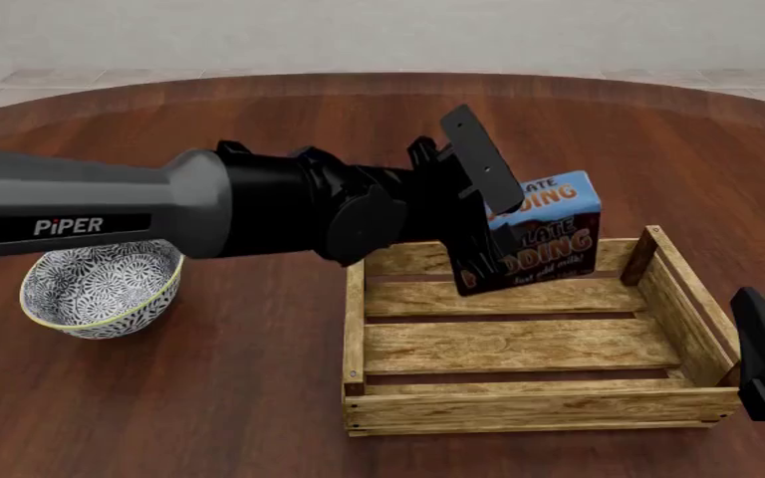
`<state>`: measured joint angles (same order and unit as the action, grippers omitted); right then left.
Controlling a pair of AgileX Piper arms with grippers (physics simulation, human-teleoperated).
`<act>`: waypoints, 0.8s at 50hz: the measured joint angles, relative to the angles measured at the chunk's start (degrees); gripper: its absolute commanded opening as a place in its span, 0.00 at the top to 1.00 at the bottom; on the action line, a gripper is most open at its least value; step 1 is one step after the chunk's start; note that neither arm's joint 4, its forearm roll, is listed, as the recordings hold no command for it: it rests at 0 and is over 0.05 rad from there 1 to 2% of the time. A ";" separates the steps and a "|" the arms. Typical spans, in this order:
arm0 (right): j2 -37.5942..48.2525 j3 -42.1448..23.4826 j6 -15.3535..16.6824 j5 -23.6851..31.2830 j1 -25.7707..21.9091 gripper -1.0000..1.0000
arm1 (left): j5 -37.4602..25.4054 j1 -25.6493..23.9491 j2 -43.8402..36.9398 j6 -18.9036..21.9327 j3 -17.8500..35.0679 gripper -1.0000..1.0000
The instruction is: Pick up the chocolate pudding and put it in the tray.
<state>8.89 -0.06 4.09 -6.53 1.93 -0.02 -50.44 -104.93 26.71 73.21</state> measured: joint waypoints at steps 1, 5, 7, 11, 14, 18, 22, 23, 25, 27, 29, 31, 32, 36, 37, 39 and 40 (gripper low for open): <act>0.02 0.00 0.01 -0.01 0.00 0.00 | -0.01 -0.03 0.02 -0.21 -0.05 1.00; 0.04 0.00 0.02 -0.03 -0.02 0.00 | 0.02 -0.29 0.16 -1.26 -0.37 1.00; 0.05 0.00 0.02 -0.04 -0.02 0.00 | 0.04 -0.46 0.27 -1.82 -0.54 1.00; 0.05 -0.01 0.05 -0.04 -0.02 0.00 | 0.15 -0.92 0.57 -3.01 -1.00 1.00; -0.05 -0.01 0.05 0.05 -0.02 0.00 | 0.22 -1.33 0.94 -3.75 -1.44 1.00; -0.17 -0.02 0.06 0.17 -0.04 0.00 | 0.32 -1.94 1.65 -4.57 -2.14 1.00; -0.44 -0.02 0.07 0.42 -0.04 0.00 | 0.47 -2.71 2.34 -5.14 -3.00 1.00; -0.52 -0.02 0.07 0.49 -0.03 0.00 | 0.51 -2.92 2.50 -5.27 -3.22 1.00; -0.61 -0.03 0.07 0.58 -0.02 0.00 | 0.58 -3.34 2.83 -5.47 -3.71 1.00; -0.70 -0.04 0.07 0.66 -0.01 0.00 | 0.97 -3.77 3.04 -5.60 -4.39 1.00; -0.77 -0.04 0.05 0.72 0.00 0.00 | 1.83 -4.15 3.01 -5.66 -5.31 1.00; -0.85 -0.04 0.04 0.79 0.00 0.00 | 2.13 -4.53 3.14 -5.70 -5.93 1.00; -0.89 -0.04 0.03 0.82 0.00 0.00 | 2.45 -4.70 3.13 -5.70 -6.30 1.00; -1.00 -0.05 0.00 0.91 0.00 0.00 | 2.99 -5.26 3.33 -5.72 -7.28 1.00; -1.01 -0.05 0.00 0.92 0.00 0.00 | 3.25 -5.38 3.30 -5.74 -7.57 1.00; -1.07 -0.04 -0.02 0.97 0.01 0.00 | 3.69 -5.58 3.22 -5.73 -8.06 1.00; -1.11 -0.04 -0.02 0.99 0.02 0.00 | 3.87 -5.68 3.18 -5.74 -8.27 1.00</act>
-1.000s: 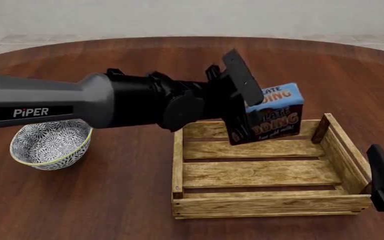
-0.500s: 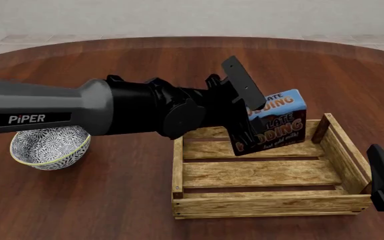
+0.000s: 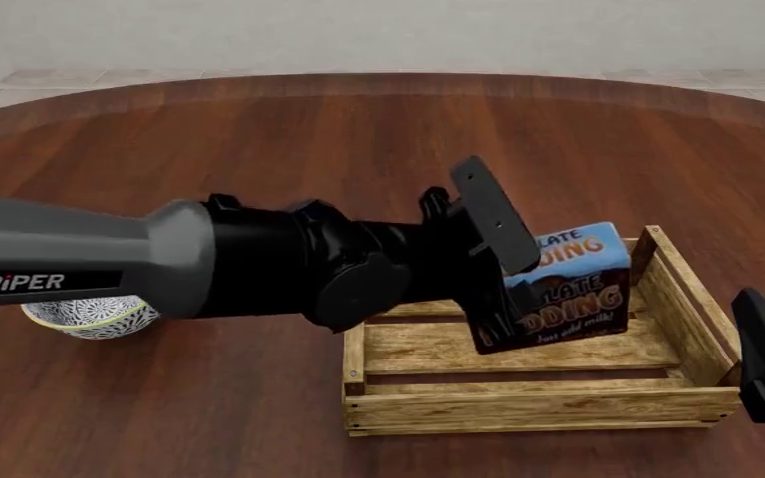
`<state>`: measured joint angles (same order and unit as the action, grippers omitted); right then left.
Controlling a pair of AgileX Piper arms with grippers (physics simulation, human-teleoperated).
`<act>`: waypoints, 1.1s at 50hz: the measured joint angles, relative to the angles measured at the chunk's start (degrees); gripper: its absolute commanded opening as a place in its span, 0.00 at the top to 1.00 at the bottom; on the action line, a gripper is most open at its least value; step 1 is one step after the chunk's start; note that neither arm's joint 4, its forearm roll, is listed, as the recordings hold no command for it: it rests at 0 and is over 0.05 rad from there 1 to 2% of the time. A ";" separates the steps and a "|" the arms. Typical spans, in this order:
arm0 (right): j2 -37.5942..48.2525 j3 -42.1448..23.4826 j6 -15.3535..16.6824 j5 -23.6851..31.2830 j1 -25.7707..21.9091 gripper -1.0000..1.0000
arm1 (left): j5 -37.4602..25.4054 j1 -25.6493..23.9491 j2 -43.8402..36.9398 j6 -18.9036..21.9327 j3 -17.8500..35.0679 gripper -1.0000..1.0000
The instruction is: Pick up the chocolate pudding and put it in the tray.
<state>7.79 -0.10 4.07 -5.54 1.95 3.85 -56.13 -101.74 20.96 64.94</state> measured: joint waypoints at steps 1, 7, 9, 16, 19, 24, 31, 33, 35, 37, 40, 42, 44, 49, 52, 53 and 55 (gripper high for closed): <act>-0.03 0.00 0.00 0.03 0.01 0.00 | 0.17 -0.09 -0.04 0.00 -0.20 1.00; -0.22 0.01 -0.03 0.19 0.06 0.00 | 0.97 -0.46 -0.50 0.14 -0.98 1.00; -0.23 0.01 -0.05 0.20 0.07 0.00 | 1.16 -0.56 -0.68 0.20 -1.15 1.00; -0.10 -0.04 -0.11 0.09 0.11 0.00 | 1.23 -0.71 -1.25 0.27 -1.18 1.00; -0.09 -0.02 -0.15 0.06 0.14 0.00 | 1.29 -0.74 -1.52 0.21 -1.07 1.00; -0.17 0.00 -0.23 0.09 0.19 0.00 | 0.27 -0.77 -1.69 0.13 -0.26 1.00; -0.37 0.02 -0.36 0.23 0.28 0.00 | 0.49 -0.80 -2.40 0.20 -0.03 1.00; -0.41 0.02 -0.39 0.26 0.30 0.00 | 0.85 -0.80 -2.72 0.24 -0.14 1.00; -0.45 0.02 -0.43 0.29 0.33 0.00 | 0.91 -0.82 -2.94 0.28 -0.11 1.00; -0.47 0.02 -0.46 0.30 0.35 0.00 | 0.48 -0.80 -2.94 0.35 0.23 1.00; -0.51 0.02 -0.49 0.33 0.37 0.00 | 0.74 -0.75 -3.25 0.43 0.26 1.00; -0.52 0.02 -0.50 0.35 0.37 0.00 | 0.81 -0.74 -3.42 0.50 0.30 1.00; -0.52 0.02 -0.52 0.34 0.38 0.00 | 0.38 -0.73 -3.40 0.52 0.61 1.00; -0.45 0.02 -0.57 0.28 0.41 0.00 | -0.36 -0.73 -3.46 0.45 1.28 1.00; -0.41 0.02 -0.60 0.24 0.43 0.00 | -0.64 -0.74 -3.57 0.40 1.57 1.00; -0.39 0.02 -0.61 0.23 0.44 0.00 | -0.73 -0.75 -3.61 0.40 1.66 1.00; -0.35 0.02 -0.62 0.20 0.44 0.00 | -0.90 -0.77 -3.68 0.36 1.82 1.00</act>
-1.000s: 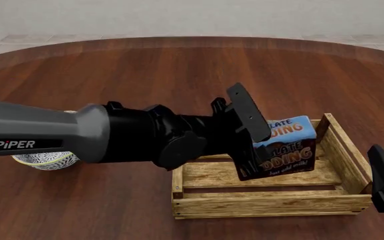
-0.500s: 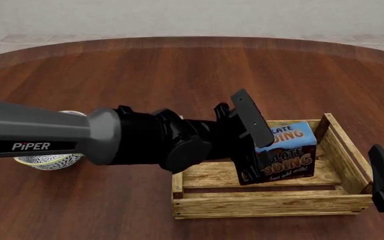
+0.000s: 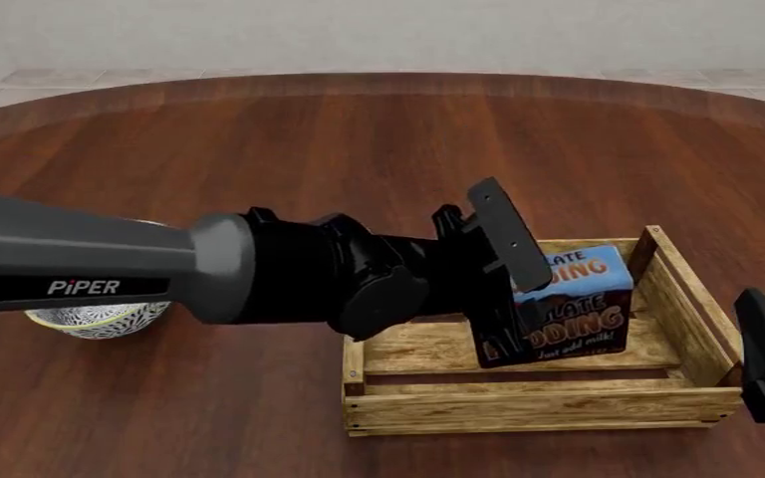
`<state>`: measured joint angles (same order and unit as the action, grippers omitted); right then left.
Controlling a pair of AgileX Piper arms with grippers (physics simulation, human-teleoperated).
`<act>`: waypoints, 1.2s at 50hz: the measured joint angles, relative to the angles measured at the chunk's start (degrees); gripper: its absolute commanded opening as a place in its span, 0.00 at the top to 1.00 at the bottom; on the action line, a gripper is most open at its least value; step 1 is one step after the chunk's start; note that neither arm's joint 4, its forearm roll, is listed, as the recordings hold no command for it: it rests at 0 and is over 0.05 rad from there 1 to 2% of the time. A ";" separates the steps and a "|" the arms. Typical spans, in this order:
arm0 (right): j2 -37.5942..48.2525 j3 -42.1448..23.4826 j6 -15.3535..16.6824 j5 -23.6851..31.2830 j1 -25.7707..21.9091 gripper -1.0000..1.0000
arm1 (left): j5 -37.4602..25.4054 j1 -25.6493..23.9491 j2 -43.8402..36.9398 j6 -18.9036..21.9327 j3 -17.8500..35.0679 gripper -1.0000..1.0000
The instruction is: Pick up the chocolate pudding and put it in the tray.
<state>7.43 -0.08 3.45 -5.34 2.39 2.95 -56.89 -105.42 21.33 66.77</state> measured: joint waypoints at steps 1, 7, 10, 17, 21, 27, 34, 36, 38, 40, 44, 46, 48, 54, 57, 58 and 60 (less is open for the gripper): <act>0.02 0.00 -0.01 -0.02 0.01 0.00 | -0.06 0.00 -0.05 0.00 0.07 1.00; 0.20 0.00 -0.07 -0.19 0.04 0.00 | -0.37 -0.01 -0.42 -0.17 0.50 1.00; 0.23 0.00 -0.09 -0.22 0.06 0.00 | -0.46 -0.02 -0.63 -0.25 0.68 1.00; 0.13 -0.01 -0.16 -0.10 0.11 0.00 | -0.58 -0.11 -1.24 -0.39 1.03 1.00; 0.14 -0.02 -0.21 -0.10 0.13 0.00 | -0.63 -0.23 -1.57 -0.49 1.18 1.00; 0.29 -0.01 -0.30 -0.27 0.19 0.00 | -0.83 -0.39 -2.17 -0.55 1.52 1.00; 0.45 -0.02 -0.40 -0.41 0.25 0.00 | -1.08 -0.57 -2.77 -0.55 2.09 1.00; 0.48 -0.02 -0.43 -0.45 0.26 0.00 | -1.15 -0.62 -2.89 -0.53 2.24 1.00; 0.50 -0.01 -0.47 -0.48 0.28 0.00 | -1.22 -0.66 -3.00 -0.52 2.40 1.00; 0.56 -0.01 -0.51 -0.53 0.30 0.00 | -1.25 -0.72 -3.11 -0.49 2.52 1.00; 0.69 -0.01 -0.60 -0.66 0.34 0.00 | -1.31 -0.88 -3.37 -0.51 2.81 1.00; 0.69 0.00 -0.63 -0.66 0.36 0.00 | -1.30 -0.96 -3.51 -0.52 2.94 1.00; 0.69 0.00 -0.67 -0.66 0.38 0.00 | -1.32 -1.06 -3.63 -0.56 3.05 1.00; 0.77 0.00 -0.77 -0.74 0.46 0.00 | -1.34 -1.29 -4.07 -0.72 3.50 1.00; 0.84 0.01 -0.80 -0.81 0.49 0.00 | -1.34 -1.40 -4.29 -0.82 3.72 1.00; 0.85 0.01 -0.82 -0.83 0.50 0.00 | -1.34 -1.43 -4.36 -0.85 3.79 1.00; 0.88 0.01 -0.84 -0.86 0.52 0.00 | -1.35 -1.46 -4.49 -0.92 3.94 1.00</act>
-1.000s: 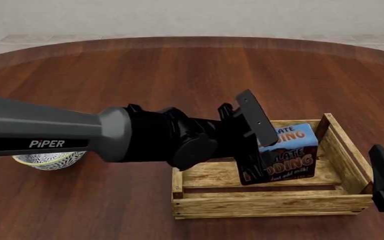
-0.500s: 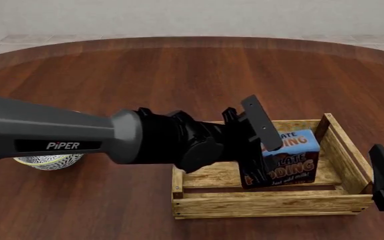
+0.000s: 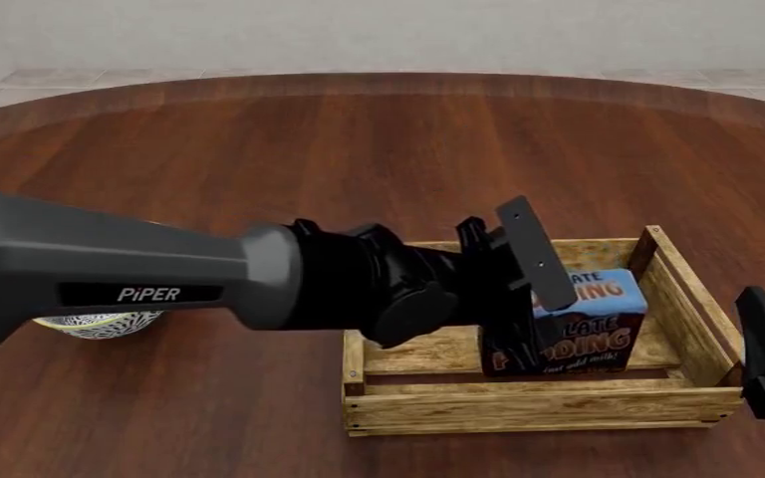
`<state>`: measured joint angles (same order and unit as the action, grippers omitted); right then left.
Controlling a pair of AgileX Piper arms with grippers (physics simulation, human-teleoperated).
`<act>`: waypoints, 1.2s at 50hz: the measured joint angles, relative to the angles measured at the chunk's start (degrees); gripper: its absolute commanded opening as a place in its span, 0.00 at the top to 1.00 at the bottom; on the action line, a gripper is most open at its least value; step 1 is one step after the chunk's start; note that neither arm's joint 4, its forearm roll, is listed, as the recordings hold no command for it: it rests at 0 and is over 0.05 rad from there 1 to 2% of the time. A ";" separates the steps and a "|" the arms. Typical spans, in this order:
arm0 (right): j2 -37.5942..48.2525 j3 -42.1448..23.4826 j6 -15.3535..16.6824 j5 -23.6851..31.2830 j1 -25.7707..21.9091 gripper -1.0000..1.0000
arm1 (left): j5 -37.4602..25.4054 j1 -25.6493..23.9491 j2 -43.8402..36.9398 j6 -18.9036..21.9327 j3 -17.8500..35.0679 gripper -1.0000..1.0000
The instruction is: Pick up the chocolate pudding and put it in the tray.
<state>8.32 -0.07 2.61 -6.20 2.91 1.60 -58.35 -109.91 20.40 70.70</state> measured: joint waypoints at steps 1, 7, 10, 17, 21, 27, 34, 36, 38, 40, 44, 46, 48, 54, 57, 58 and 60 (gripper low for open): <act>0.02 0.00 -0.01 -0.02 0.01 0.00 | 0.00 -0.02 -0.06 -0.03 0.07 1.00; -0.03 0.01 -0.10 0.02 0.07 0.00 | 0.00 -0.12 -0.28 -0.16 0.28 1.00; -0.10 0.02 -0.13 0.08 0.08 0.00 | 0.06 -0.21 -0.36 -0.20 0.31 1.00; -0.34 0.02 -0.18 0.30 0.12 0.00 | 0.24 -0.33 -0.55 -0.30 0.41 1.00; -0.45 0.02 -0.19 0.41 0.13 0.00 | 0.32 -0.40 -0.69 -0.35 0.50 1.00; -0.48 0.02 -0.22 0.43 0.14 0.00 | 0.36 -0.46 -0.96 -0.56 0.76 1.00; -0.41 0.01 -0.28 0.35 0.17 0.00 | 0.40 -0.54 -1.34 -0.78 1.13 1.00; -0.39 0.01 -0.30 0.34 0.18 0.00 | 0.43 -0.59 -1.42 -0.78 1.18 0.00; -0.39 0.02 -0.33 0.33 0.19 0.00 | 0.44 -0.67 -1.62 -0.51 1.02 0.00; -0.36 0.02 -0.35 0.30 0.20 0.00 | 0.48 -0.71 -1.79 -0.26 0.88 0.00; -0.28 0.02 -0.39 0.22 0.22 0.00 | 0.63 -0.70 -1.79 0.20 0.81 0.00; -0.24 0.01 -0.40 0.19 0.22 0.00 | 0.67 -0.68 -1.83 0.29 0.83 0.00; -0.23 0.01 -0.41 0.18 0.23 0.00 | 0.67 -0.64 -1.89 0.40 0.88 0.00; -0.32 0.00 -0.45 0.25 0.26 0.00 | 0.63 -0.54 -2.07 0.57 1.02 0.00; -0.36 0.00 -0.45 0.29 0.26 0.00 | 0.57 -0.53 -2.09 0.56 1.07 0.00; -0.37 -0.01 -0.46 0.30 0.27 0.00 | 0.56 -0.53 -2.09 0.56 1.07 0.00; -0.44 -0.01 -0.44 0.37 0.26 0.00 | 0.55 -0.53 -2.09 0.58 1.07 0.00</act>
<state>7.88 -0.07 2.16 -5.83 3.17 2.15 -58.88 -112.00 20.98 71.77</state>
